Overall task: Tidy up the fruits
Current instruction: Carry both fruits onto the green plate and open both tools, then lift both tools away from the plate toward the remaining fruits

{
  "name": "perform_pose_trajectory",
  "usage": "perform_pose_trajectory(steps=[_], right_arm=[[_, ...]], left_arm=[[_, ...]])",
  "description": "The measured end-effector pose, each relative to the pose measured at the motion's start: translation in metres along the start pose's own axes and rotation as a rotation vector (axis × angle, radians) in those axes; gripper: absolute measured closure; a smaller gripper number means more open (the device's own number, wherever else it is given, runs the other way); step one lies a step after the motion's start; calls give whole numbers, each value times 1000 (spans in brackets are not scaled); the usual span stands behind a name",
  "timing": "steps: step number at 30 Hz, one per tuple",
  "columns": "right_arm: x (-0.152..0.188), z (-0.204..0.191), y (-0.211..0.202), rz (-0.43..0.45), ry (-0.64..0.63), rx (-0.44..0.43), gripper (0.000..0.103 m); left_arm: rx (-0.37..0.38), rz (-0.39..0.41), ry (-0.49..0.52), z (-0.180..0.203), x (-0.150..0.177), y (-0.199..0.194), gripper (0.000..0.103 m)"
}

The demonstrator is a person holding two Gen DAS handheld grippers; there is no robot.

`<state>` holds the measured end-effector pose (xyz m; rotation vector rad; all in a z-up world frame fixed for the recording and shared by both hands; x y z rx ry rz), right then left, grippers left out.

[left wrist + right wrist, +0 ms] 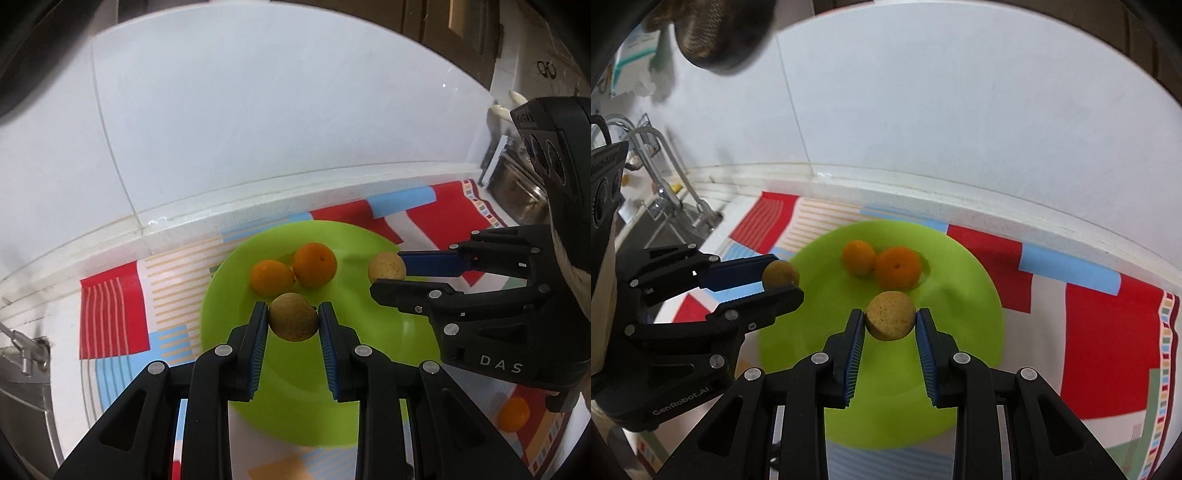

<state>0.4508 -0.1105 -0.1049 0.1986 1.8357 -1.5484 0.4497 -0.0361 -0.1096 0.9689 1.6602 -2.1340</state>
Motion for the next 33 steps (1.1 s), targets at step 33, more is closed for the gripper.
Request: perform_pose_trajectory(steps=[33], right_arm=[[0,10,-28,66,73,25,64]], left_arm=[[-30,81,-3,5,-6,-49,51]])
Point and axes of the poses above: each gripper's, at about its wrist camera, not at the fingertips, and y roughly the way its jaws point, z to its right, x to its underside, the point moved 7 cm from there along y, roughly the way its jaws point, and after that the axes turned 6 degrees about -y, right-handed, at the moved point
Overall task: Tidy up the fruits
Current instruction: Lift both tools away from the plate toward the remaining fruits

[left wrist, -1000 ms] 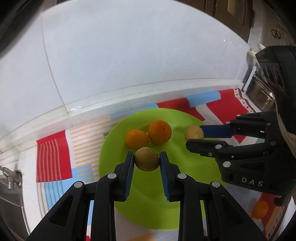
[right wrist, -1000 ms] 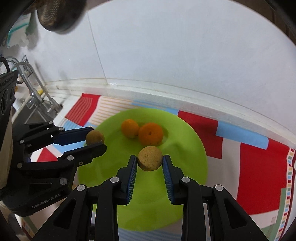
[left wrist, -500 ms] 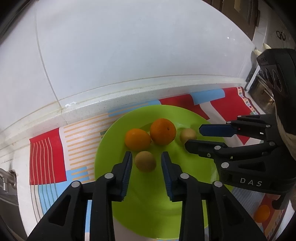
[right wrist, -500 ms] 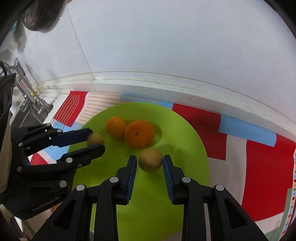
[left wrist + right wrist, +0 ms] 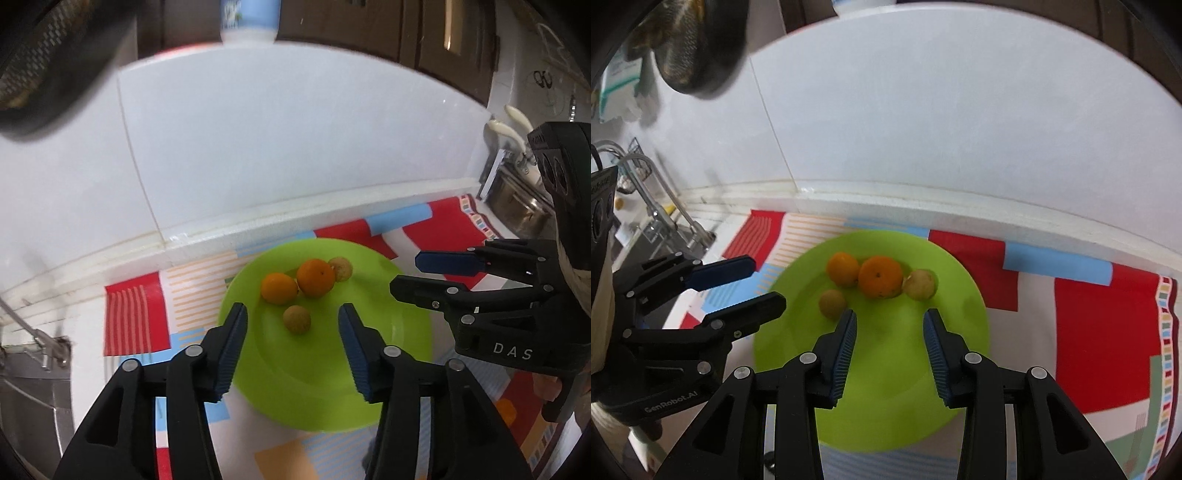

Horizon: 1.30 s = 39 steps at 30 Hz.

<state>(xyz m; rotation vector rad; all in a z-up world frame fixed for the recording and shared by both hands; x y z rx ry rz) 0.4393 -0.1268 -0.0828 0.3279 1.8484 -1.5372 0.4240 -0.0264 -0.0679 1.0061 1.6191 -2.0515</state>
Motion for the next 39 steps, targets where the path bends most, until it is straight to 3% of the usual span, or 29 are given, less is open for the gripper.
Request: perform_pose_trajectory(steps=[15,26,39], right_arm=[[21,-42,-110,215,-55,86,64],[65,-61,-159,259,-47,85,64],[117,-74,-186,253,-89,116,64]], left_arm=[[-30,155,11,22,30,-105,37],[-26,209,50,52,63,-156,34],[-17,211,79,81,110,-176,34]])
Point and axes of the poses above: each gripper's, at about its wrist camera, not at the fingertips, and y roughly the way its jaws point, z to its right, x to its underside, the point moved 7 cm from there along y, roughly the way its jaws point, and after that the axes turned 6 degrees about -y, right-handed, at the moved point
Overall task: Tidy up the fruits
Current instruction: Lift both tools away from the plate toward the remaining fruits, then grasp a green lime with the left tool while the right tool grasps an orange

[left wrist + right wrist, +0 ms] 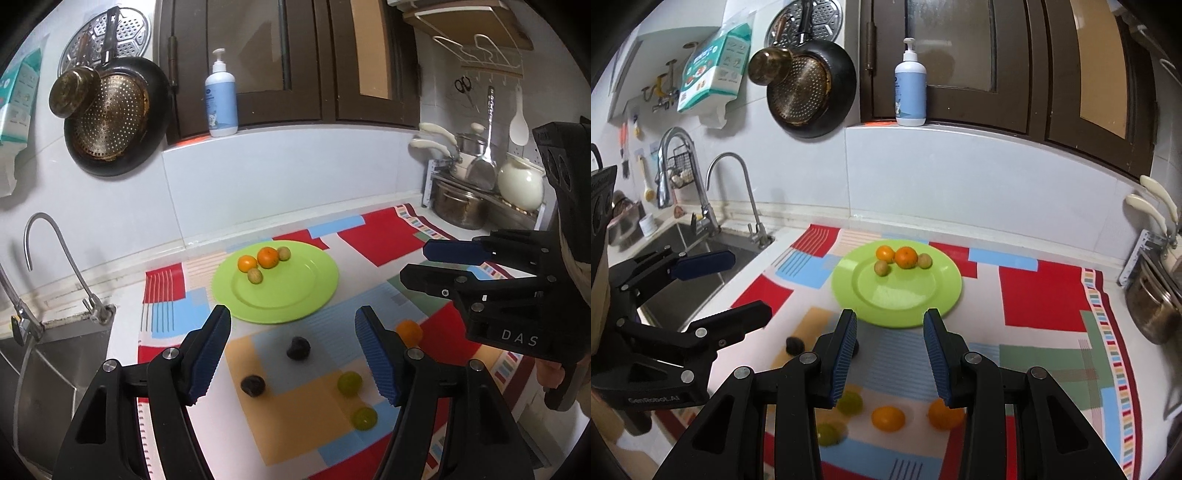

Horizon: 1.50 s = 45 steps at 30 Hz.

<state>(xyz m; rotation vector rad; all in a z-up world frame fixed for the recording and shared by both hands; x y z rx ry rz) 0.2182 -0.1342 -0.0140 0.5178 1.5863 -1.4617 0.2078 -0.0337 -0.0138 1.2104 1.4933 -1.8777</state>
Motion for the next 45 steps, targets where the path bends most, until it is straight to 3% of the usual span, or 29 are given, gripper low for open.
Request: perform_pose_trajectory(steps=[15,27,45], right_arm=[[49,-13,5,-78,-93,-36,64],[87,-21,31,-168,-176,-82,64],[121,-16,75,-275,-140,-163,64]], left_arm=[[13,-37,50,21,47,5,34],[47,-162,65,34,90,36,35],[136,-341,-27,46,129,75,61]])
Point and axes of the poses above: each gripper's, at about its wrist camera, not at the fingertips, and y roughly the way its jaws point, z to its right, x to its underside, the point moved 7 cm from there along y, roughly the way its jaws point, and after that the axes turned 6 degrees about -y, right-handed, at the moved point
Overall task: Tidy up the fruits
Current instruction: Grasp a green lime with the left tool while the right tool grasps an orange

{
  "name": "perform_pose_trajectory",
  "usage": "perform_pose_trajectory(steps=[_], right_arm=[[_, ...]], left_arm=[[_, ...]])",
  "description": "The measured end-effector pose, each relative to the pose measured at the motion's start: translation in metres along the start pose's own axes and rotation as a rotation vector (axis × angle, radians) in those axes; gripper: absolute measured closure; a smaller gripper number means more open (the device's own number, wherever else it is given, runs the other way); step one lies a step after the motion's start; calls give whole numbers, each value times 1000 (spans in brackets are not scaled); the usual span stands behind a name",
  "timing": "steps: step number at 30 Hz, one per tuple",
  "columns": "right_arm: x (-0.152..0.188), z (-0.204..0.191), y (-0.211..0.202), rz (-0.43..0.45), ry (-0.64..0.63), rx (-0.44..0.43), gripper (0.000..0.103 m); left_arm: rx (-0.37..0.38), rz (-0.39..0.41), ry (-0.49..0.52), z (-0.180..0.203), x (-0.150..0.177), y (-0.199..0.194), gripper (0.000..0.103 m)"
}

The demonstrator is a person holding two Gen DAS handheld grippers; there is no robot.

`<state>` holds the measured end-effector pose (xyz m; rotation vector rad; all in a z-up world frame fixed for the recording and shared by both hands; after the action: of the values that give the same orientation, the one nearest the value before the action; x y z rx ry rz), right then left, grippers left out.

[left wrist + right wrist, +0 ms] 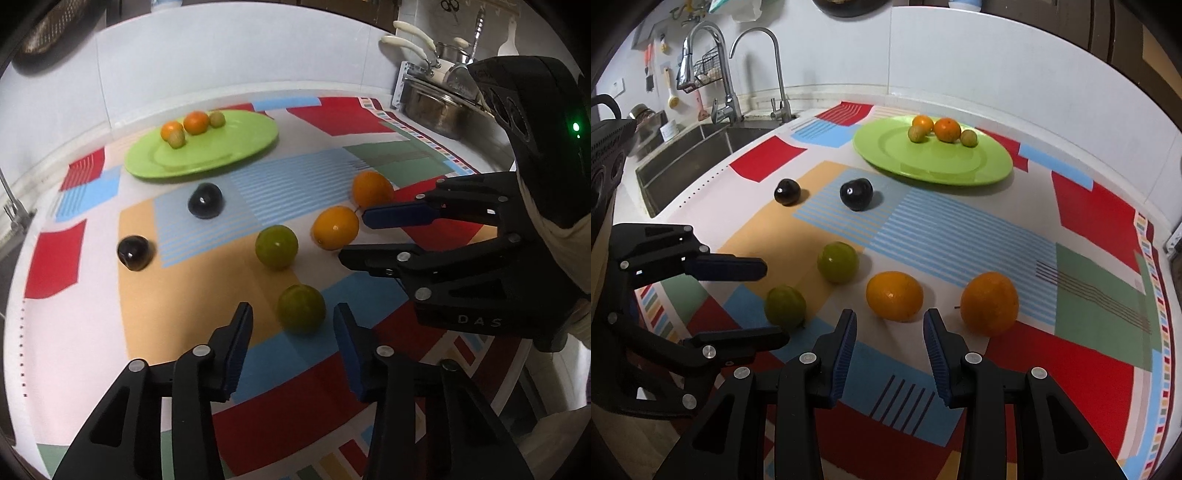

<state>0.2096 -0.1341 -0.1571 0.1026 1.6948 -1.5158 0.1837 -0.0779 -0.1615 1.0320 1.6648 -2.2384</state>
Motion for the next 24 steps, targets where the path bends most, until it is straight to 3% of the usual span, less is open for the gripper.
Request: perform_pose_trajectory(steps=[7,24], right_arm=[[-3,4,12,-8,33,-28,64],[-10,10,18,6,107,-60,66]], left_arm=[[21,-26,-35,-3,-3,7,76],[-23,-3,-105,-19,-19,-3,76]])
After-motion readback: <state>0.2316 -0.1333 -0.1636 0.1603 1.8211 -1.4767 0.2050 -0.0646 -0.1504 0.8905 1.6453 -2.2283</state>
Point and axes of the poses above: each gripper's, at about its wrist camera, not at the fingertips, and y roughly the way its jaws point, z to its right, x to its underside, the point moved 7 cm from there along y, roughly the way its jaws point, and after that the axes turned 6 degrees about -y, right-handed, at the moved point
